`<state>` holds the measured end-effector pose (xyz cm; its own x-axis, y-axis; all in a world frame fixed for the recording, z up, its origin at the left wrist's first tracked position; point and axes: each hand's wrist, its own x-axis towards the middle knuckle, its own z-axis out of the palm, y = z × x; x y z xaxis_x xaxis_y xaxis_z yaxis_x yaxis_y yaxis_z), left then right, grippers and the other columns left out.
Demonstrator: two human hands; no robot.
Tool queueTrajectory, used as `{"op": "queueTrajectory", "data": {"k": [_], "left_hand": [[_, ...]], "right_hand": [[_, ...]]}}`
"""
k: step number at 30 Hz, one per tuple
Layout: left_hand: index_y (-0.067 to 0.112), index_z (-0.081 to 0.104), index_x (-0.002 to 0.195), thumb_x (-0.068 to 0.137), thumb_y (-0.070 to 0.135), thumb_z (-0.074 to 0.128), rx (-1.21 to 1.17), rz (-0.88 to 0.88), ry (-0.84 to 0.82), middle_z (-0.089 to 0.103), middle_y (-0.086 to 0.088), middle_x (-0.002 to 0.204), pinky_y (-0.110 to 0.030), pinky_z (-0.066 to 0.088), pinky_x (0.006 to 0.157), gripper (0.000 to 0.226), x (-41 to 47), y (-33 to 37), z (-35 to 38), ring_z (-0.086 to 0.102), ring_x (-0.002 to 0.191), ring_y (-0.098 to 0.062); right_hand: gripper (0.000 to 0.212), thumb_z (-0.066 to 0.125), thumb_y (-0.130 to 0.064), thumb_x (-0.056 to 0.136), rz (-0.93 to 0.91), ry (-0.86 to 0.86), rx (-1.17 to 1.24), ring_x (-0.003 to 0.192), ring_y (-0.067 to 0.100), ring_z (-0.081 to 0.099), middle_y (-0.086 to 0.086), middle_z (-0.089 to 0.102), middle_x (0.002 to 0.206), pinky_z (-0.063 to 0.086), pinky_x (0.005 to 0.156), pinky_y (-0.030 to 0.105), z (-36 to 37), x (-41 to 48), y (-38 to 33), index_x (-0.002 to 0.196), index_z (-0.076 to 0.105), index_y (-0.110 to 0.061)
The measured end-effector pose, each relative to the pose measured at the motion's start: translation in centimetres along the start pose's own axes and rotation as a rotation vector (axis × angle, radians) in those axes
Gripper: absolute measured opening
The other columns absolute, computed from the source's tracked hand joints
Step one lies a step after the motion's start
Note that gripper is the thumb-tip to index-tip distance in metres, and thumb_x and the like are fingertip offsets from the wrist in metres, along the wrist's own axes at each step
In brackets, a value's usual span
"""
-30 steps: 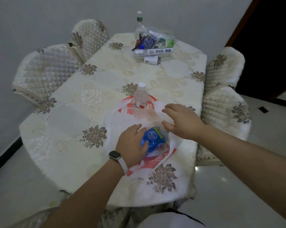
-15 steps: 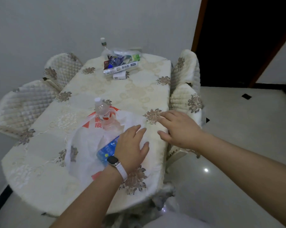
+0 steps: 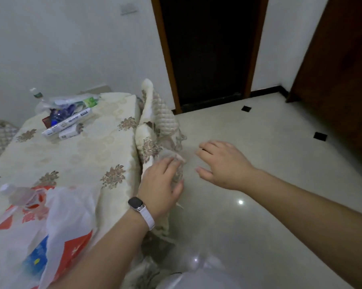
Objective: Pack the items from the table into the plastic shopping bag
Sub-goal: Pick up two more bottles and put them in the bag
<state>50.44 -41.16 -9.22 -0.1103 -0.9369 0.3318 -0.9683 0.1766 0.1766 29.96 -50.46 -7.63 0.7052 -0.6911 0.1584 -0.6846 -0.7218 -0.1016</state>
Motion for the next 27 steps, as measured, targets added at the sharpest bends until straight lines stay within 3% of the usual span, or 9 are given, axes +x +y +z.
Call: {"op": "queueTrajectory", "data": {"k": [4,12,17,27], "left_hand": [[0.012,0.061,0.125,0.086,0.039,0.052,-0.01,0.064,-0.045,0.06,-0.01,0.129,-0.043,0.047,0.093,0.047,4.5,1.9,2.2,0.057,0.114,-0.03],[0.011,0.059,0.124,0.085,0.034,0.058,-0.089,0.208,-0.047,0.059,-0.011,0.127,-0.044,0.05,0.09,0.046,14.5,1.9,9.1,0.057,0.114,-0.03],[0.013,0.058,0.126,0.087,0.035,0.055,-0.125,0.26,-0.061,0.058,-0.011,0.13,-0.047,0.048,0.095,0.045,23.3,-0.6,13.7,0.055,0.118,-0.032],[0.016,0.058,0.128,0.09,0.041,0.051,-0.128,0.246,-0.028,0.06,-0.011,0.131,-0.047,0.046,0.097,0.046,39.6,-8.9,16.1,0.055,0.12,-0.032]], "right_hand": [[0.055,0.039,-0.052,0.086,0.103,0.041,0.014,0.114,0.028,0.056,0.006,0.061,0.124,0.046,0.093,0.042,0.0,-1.1,4.3,0.117,0.064,-0.014],[0.054,0.042,-0.051,0.087,0.242,-0.004,-0.019,0.114,0.029,0.056,0.007,0.061,0.124,0.045,0.094,0.041,1.6,1.2,12.5,0.119,0.063,-0.013],[0.056,0.04,-0.052,0.093,0.29,-0.111,-0.096,0.13,0.024,0.045,0.003,0.051,0.141,0.034,0.107,0.04,2.0,7.4,18.2,0.136,0.052,-0.019],[0.055,0.04,-0.054,0.095,0.264,-0.125,-0.182,0.132,0.021,0.043,0.0,0.049,0.144,0.033,0.109,0.037,0.8,23.2,26.2,0.14,0.048,-0.023]]}}
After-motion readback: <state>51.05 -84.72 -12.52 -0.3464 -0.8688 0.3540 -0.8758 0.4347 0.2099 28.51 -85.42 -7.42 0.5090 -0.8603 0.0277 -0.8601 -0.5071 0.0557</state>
